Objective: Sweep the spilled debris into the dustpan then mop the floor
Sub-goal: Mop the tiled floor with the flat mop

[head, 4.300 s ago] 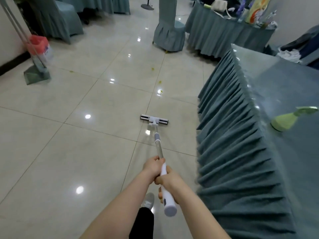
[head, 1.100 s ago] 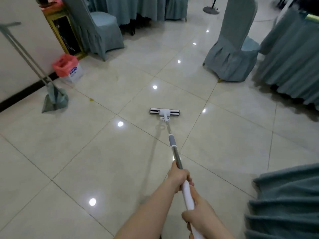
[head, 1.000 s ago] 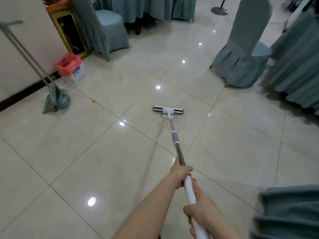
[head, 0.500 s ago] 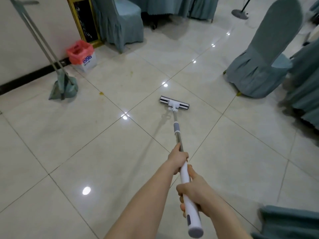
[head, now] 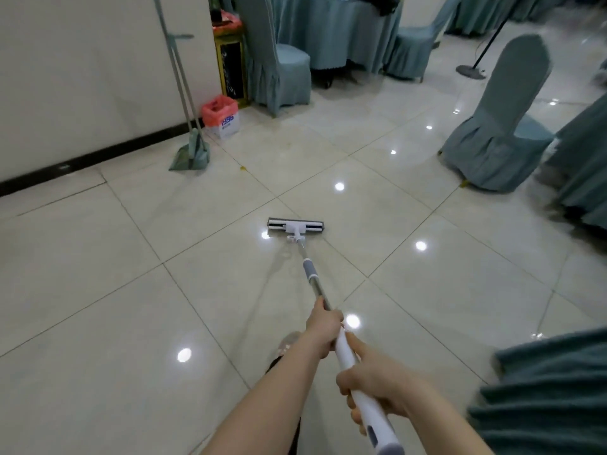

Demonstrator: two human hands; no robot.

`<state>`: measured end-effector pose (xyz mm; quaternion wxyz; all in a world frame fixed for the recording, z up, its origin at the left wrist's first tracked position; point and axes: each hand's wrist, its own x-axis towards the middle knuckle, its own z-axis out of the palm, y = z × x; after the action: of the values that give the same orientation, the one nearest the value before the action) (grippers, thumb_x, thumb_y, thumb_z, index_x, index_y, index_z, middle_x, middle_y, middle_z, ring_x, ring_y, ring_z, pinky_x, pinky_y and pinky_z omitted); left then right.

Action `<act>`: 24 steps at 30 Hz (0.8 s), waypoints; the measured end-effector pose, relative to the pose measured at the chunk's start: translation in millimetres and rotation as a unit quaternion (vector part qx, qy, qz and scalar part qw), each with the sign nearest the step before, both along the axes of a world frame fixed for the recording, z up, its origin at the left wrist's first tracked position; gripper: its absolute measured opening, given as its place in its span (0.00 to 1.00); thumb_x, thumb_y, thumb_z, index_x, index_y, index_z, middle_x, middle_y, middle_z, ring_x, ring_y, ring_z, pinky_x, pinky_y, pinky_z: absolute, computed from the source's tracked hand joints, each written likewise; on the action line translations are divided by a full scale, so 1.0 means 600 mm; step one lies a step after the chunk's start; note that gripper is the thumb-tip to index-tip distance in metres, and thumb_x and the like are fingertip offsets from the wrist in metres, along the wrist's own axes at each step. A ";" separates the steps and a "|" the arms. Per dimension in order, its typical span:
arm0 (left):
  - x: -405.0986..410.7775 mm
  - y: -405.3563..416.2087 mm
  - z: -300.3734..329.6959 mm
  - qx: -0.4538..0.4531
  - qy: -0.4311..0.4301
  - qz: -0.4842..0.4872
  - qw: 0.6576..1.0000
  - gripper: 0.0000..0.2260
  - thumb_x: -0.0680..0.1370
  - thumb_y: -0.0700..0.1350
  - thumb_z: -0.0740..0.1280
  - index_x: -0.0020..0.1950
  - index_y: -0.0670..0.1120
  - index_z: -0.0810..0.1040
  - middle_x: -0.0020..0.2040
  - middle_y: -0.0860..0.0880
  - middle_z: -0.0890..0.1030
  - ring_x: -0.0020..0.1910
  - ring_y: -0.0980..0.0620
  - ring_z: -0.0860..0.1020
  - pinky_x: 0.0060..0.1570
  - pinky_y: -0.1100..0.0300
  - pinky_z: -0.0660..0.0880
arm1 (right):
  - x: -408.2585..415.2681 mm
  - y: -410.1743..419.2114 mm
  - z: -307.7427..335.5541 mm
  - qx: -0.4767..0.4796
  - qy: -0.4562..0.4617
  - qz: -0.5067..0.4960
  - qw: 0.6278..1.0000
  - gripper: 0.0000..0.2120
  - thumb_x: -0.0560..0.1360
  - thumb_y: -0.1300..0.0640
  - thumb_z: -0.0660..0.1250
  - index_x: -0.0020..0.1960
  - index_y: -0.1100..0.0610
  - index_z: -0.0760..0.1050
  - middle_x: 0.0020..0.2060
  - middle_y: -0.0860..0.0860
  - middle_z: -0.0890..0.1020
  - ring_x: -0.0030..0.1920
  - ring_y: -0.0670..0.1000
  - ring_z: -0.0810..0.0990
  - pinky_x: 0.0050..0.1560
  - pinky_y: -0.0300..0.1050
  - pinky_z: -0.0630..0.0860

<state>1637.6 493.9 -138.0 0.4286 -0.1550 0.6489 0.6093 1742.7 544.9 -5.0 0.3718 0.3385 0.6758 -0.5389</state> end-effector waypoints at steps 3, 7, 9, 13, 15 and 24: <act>0.117 -0.075 0.030 0.002 -0.016 0.032 0.999 0.26 0.75 0.38 0.60 0.71 0.53 0.64 0.48 0.43 0.76 0.40 0.46 0.76 0.37 0.54 0.79 | 0.104 -0.059 0.031 -0.005 -0.002 0.036 0.999 0.39 0.73 0.68 0.62 0.75 0.38 0.54 0.35 0.58 0.76 0.24 0.52 0.75 0.28 0.45 0.78; 0.199 -0.140 0.072 0.004 -0.029 0.070 0.997 0.25 0.76 0.37 0.59 0.71 0.52 0.63 0.47 0.43 0.75 0.37 0.48 0.75 0.31 0.57 0.75 | 0.170 -0.106 0.064 0.005 -0.010 0.060 0.998 0.38 0.73 0.68 0.62 0.74 0.38 0.56 0.36 0.59 0.78 0.25 0.53 0.77 0.29 0.46 0.79; 0.211 -0.158 0.079 0.002 -0.032 0.085 0.996 0.26 0.76 0.37 0.60 0.72 0.52 0.60 0.48 0.42 0.76 0.37 0.48 0.75 0.32 0.56 0.76 | 0.182 -0.123 0.067 0.012 -0.007 0.060 0.998 0.40 0.72 0.68 0.62 0.74 0.36 0.56 0.36 0.60 0.78 0.26 0.53 0.77 0.31 0.47 0.79; 0.186 -0.183 0.067 -0.015 -0.025 0.122 0.992 0.27 0.76 0.37 0.62 0.71 0.52 0.58 0.49 0.41 0.78 0.38 0.47 0.77 0.34 0.55 0.77 | 0.161 -0.165 0.054 0.048 0.017 0.065 0.997 0.40 0.71 0.67 0.62 0.75 0.39 0.55 0.36 0.57 0.77 0.25 0.53 0.76 0.31 0.46 0.78; 0.151 -0.190 0.055 -0.031 -0.016 0.119 0.992 0.18 0.75 0.38 0.63 0.64 0.46 0.65 0.44 0.42 0.77 0.37 0.47 0.77 0.36 0.54 0.77 | 0.131 -0.179 0.043 0.046 0.021 0.048 0.998 0.39 0.72 0.67 0.62 0.76 0.41 0.56 0.37 0.57 0.76 0.26 0.53 0.76 0.29 0.45 0.77; -0.133 -0.193 0.025 -0.030 -0.002 0.111 0.993 0.07 0.74 0.37 0.63 0.50 0.44 0.70 0.39 0.43 0.76 0.33 0.47 0.75 0.49 0.39 0.80 | -0.141 -0.190 0.023 0.037 0.026 0.022 0.999 0.26 0.74 0.68 0.62 0.67 0.47 0.63 0.41 0.60 0.76 0.28 0.54 0.76 0.24 0.43 0.76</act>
<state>1558.0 378.3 -123.0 0.3546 -0.2405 0.6446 0.6331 1657.8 430.6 8.7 0.3533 0.3230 0.7119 -0.5138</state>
